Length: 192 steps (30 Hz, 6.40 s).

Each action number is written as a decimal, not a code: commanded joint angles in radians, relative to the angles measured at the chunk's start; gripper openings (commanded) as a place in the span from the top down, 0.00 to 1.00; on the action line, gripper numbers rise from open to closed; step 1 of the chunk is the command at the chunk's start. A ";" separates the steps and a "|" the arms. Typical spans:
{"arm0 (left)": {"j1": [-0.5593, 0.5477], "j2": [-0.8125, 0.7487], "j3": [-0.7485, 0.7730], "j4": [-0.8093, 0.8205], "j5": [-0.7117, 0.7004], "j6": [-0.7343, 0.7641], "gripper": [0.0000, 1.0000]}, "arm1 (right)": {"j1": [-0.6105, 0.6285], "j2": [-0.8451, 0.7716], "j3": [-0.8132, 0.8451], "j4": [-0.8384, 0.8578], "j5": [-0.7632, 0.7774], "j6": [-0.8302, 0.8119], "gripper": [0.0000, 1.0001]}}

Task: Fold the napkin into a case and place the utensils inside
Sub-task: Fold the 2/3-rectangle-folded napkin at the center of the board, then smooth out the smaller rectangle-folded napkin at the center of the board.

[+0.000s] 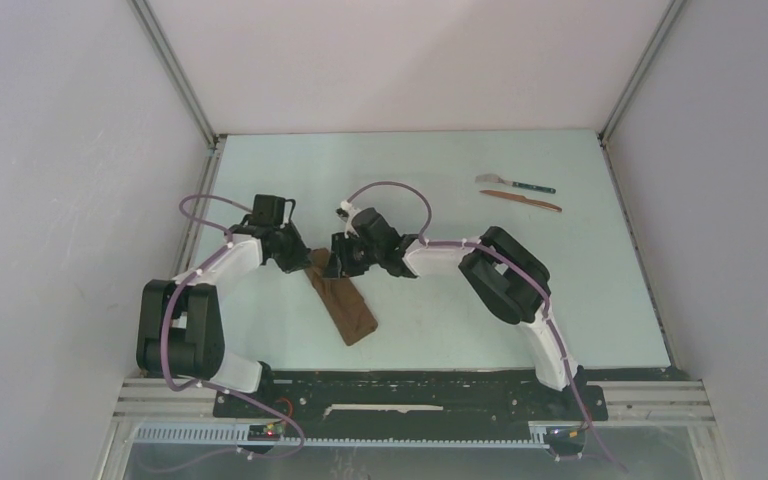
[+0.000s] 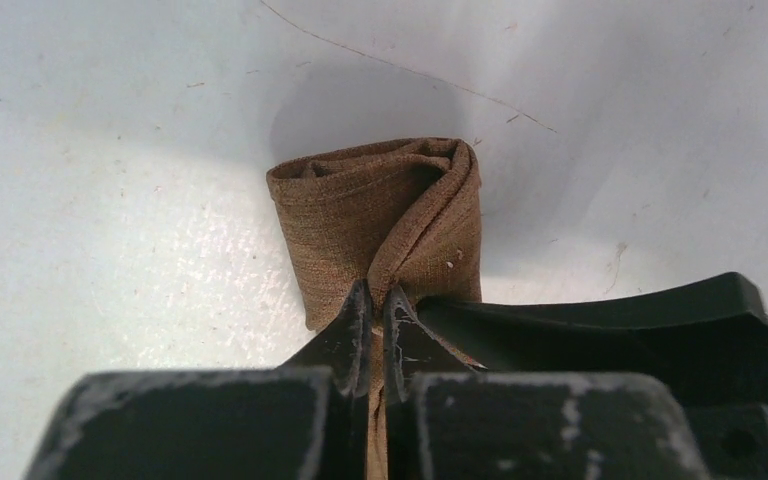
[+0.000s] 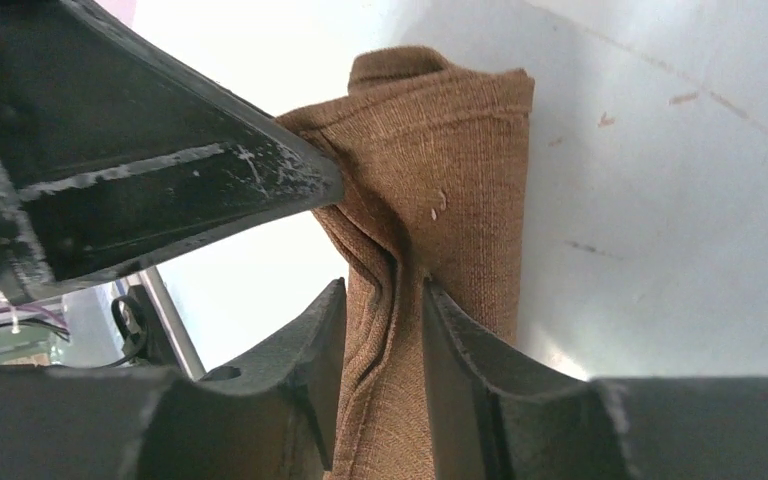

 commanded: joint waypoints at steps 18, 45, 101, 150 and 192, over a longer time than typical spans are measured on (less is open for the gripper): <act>0.030 -0.041 0.042 -0.025 0.019 0.038 1.00 | 0.019 0.071 0.208 -0.073 -0.033 -0.142 0.54; 0.009 -0.199 -0.048 -0.094 -0.206 0.043 0.57 | 0.022 0.059 0.195 -0.077 0.009 0.032 1.00; -0.166 0.102 0.090 -0.067 -0.311 0.073 0.84 | -0.019 0.012 0.082 0.070 -0.075 0.180 1.00; -0.116 -0.060 0.017 -0.119 -0.287 0.091 1.00 | 0.050 0.108 0.088 0.047 -0.003 0.022 0.74; -0.077 -0.095 0.027 -0.089 -0.227 0.081 1.00 | 0.045 0.302 0.386 -0.157 -0.010 0.133 0.81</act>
